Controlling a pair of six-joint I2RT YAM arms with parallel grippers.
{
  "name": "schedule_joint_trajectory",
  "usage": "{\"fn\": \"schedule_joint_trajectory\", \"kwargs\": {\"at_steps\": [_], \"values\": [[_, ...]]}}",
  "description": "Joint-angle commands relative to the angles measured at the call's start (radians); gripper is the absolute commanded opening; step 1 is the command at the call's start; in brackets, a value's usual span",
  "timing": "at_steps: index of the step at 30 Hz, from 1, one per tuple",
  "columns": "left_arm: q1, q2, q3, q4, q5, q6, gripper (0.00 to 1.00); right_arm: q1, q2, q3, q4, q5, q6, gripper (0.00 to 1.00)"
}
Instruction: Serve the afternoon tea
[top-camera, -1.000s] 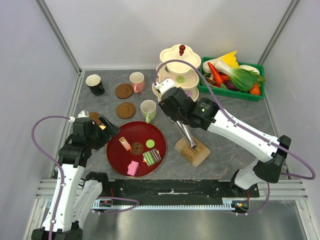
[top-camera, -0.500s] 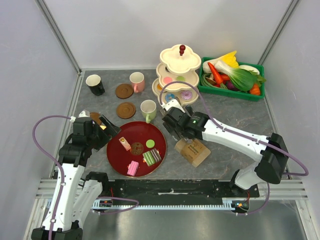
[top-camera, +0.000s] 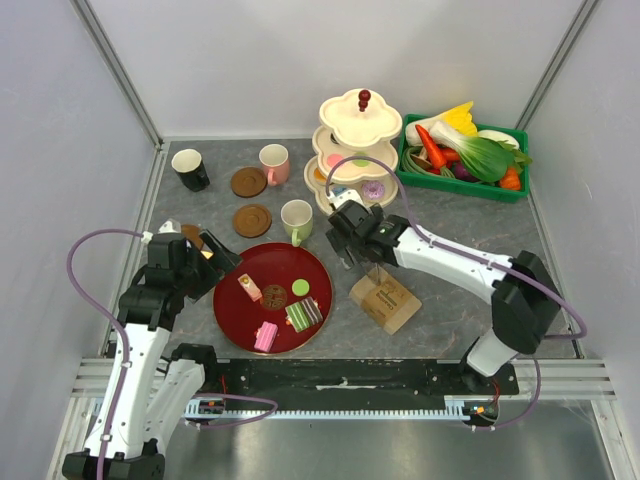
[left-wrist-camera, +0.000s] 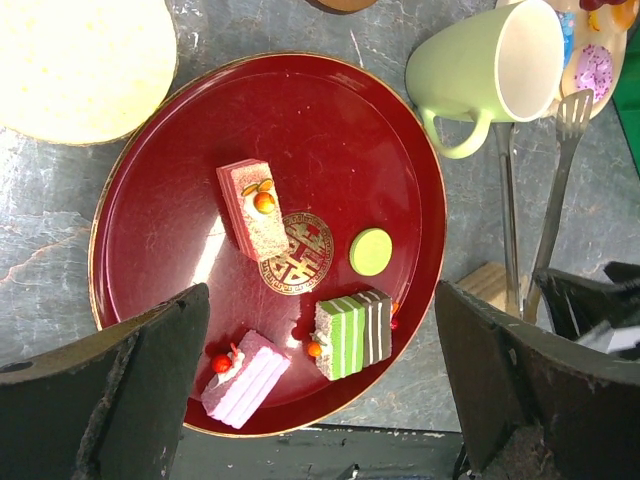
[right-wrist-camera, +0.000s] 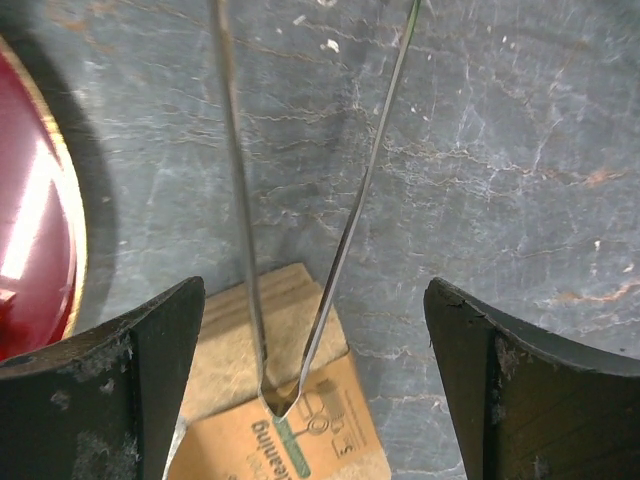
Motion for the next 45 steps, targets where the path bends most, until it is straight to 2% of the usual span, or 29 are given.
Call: {"fn": "schedule_joint_trajectory", "kwargs": {"at_steps": [1,3,14,20,22,26,29,40,45], "values": [[-0.001,0.007,0.02,0.013,0.001,0.042,0.99,-0.059,0.061,-0.016,0.099,-0.094,-0.033,0.98],[0.001,0.011,0.016,0.014,0.001,0.042,0.99,-0.062,0.098,-0.007,0.1,-0.124,-0.05,0.98],[0.001,0.015,0.012,0.017,-0.005,0.045,1.0,-0.107,0.302,0.096,0.111,-0.044,-0.06,0.98],[0.001,0.008,0.008,0.014,-0.005,0.045,0.99,-0.11,0.333,0.111,0.119,-0.004,-0.043,0.84],[0.001,0.008,0.009,0.014,-0.006,0.045,0.99,-0.116,0.332,0.108,0.117,-0.006,-0.028,0.76],[-0.001,0.009,0.014,0.013,-0.005,0.045,0.99,-0.122,0.301,0.102,0.117,-0.016,-0.011,0.65],[0.001,0.006,0.014,0.013,-0.005,0.045,0.99,-0.124,0.263,0.11,0.105,-0.045,-0.023,0.62],[-0.001,0.003,0.012,0.013,0.001,0.043,0.99,-0.111,0.031,0.131,-0.088,-0.099,-0.02,0.63],[0.001,0.0,0.012,0.011,0.004,0.039,0.99,-0.075,-0.086,0.116,-0.162,-0.19,-0.006,0.63]]}}
